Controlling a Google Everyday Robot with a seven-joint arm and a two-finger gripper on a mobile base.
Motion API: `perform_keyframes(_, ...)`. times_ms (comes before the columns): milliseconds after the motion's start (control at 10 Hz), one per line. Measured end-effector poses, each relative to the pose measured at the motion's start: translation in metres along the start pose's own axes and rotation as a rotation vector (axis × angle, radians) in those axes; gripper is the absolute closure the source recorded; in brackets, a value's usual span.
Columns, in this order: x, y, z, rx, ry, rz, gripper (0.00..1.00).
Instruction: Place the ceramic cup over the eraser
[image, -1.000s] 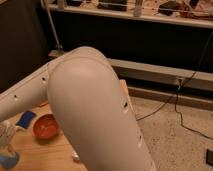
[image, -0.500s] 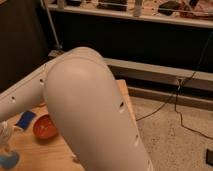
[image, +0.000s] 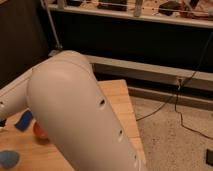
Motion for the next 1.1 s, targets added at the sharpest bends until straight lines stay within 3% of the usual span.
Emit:
perform_keyframes(300,-0.019,0.003,0.013,-0.012,-0.033,-0.046,0.35)
perform_keyframes(500,-0.037,0.005,0.017,0.018,-0.087,-0.112,0.35)
perform_keyframes(700,-0.041,0.015,0.022,0.032,-0.111,-0.165,0.35)
perform_keyframes(1100,-0.032,0.039,0.029,0.012,-0.083,-0.199,0.35)
